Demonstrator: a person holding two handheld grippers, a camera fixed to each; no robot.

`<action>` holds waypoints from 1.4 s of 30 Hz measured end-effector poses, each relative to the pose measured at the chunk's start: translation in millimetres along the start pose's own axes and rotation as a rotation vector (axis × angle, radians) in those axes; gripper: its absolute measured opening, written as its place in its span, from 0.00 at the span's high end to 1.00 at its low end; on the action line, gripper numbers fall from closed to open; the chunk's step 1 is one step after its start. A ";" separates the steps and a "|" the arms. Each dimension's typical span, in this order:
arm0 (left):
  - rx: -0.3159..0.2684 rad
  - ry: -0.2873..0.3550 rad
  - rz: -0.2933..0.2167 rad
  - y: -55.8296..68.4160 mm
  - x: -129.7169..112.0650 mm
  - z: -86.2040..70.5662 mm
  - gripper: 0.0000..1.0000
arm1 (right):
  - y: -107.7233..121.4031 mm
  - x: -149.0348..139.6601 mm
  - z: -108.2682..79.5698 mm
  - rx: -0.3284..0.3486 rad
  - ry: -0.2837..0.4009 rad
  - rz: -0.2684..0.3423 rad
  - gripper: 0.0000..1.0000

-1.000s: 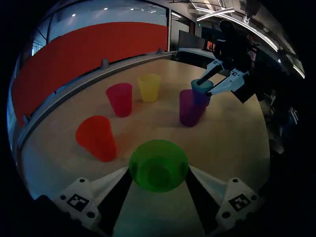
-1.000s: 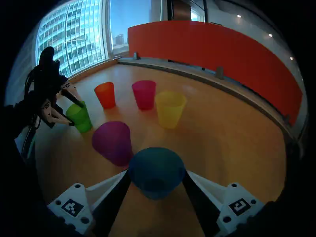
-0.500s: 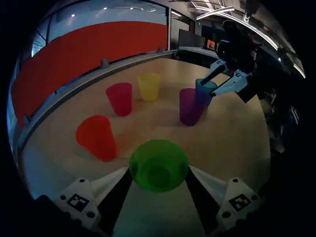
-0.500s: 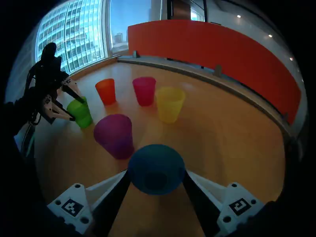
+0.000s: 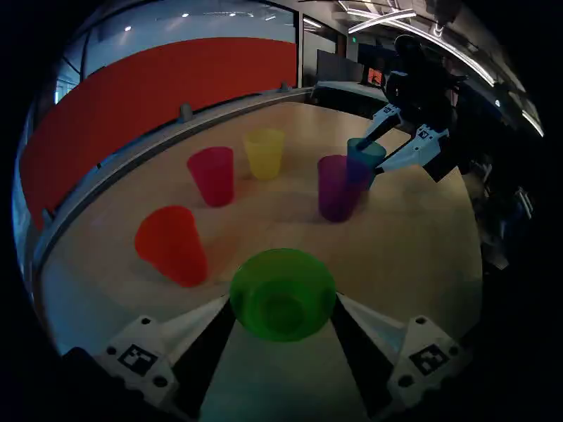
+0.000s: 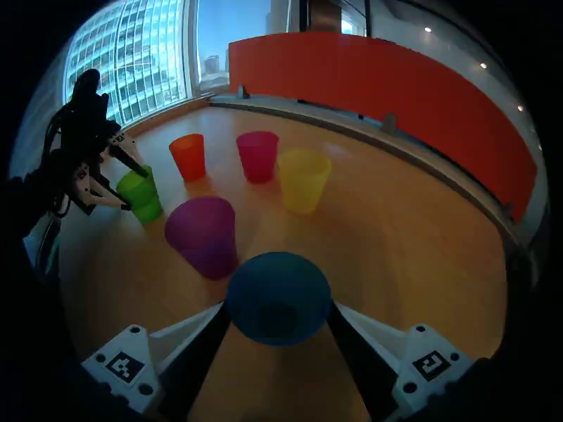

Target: Pour water

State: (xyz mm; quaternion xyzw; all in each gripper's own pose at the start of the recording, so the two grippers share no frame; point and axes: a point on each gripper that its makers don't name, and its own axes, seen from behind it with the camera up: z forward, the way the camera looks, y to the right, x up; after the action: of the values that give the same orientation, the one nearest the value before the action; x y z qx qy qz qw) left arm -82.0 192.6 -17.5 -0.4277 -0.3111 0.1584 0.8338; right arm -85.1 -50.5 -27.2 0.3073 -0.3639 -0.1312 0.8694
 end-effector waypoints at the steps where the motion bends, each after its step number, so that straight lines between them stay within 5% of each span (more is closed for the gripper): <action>1: -0.002 0.003 -0.004 0.3 0.7 -0.5 0.06 | 0.2 0.1 -0.4 -0.001 0.000 -0.001 0.00; 20: 0.023 0.001 -0.018 -6.0 -7.8 -12.1 0.03 | 0.6 -7.4 -9.6 -0.016 -0.003 -0.008 0.00; 42: 0.094 0.038 -0.072 -8.1 -30.2 -55.9 0.03 | -1.0 -33.9 -47.6 -0.058 0.008 0.002 0.00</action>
State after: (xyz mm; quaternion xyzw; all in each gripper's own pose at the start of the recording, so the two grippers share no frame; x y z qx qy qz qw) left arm -68.3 137.5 -47.1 -0.3795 -0.3024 0.1344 0.8640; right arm -74.8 -15.1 -72.5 0.2819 -0.3567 -0.1394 0.8797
